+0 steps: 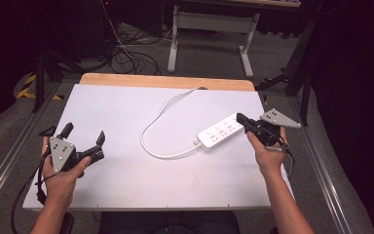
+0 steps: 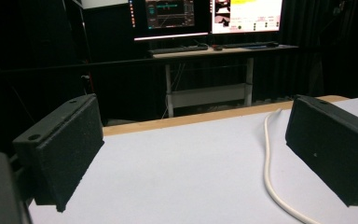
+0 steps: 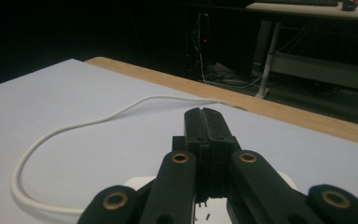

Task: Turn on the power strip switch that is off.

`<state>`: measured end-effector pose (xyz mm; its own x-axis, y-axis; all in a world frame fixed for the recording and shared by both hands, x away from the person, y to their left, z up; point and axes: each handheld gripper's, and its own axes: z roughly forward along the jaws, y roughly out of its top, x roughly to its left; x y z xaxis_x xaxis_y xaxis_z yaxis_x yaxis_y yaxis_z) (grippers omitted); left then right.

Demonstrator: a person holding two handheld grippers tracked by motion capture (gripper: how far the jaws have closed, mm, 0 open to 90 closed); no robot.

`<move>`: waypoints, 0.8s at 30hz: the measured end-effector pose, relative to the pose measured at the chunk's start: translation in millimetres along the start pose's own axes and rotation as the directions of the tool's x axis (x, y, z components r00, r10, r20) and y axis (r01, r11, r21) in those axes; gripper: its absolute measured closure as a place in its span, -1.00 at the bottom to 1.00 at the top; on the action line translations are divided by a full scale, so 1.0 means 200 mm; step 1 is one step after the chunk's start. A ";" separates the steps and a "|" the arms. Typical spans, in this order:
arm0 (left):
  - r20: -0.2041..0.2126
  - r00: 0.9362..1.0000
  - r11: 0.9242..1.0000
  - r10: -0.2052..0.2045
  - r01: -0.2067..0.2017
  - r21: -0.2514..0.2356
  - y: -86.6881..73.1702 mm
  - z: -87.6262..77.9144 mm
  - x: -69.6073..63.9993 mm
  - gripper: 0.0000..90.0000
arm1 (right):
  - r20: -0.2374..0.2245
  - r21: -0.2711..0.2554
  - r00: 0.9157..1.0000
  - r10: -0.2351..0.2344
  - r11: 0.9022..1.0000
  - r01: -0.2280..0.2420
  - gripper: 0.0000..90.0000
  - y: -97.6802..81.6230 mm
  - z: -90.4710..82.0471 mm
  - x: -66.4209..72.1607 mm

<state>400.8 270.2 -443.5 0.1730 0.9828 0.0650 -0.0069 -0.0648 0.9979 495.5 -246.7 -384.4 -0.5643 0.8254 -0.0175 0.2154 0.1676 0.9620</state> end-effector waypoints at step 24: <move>-0.007 1.000 1.000 -0.004 0.004 -0.002 0.00 0.00 0.01 -0.90 | 0.004 -0.162 0.999 -0.049 0.986 0.049 0.76 -0.08 -0.23 0.05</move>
<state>400.9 272.0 -443.1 0.1662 0.9842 0.0613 -0.0084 -0.0607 0.9981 450.5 -266.6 -388.2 -0.5712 0.8181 -0.0659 0.0558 0.1187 0.9914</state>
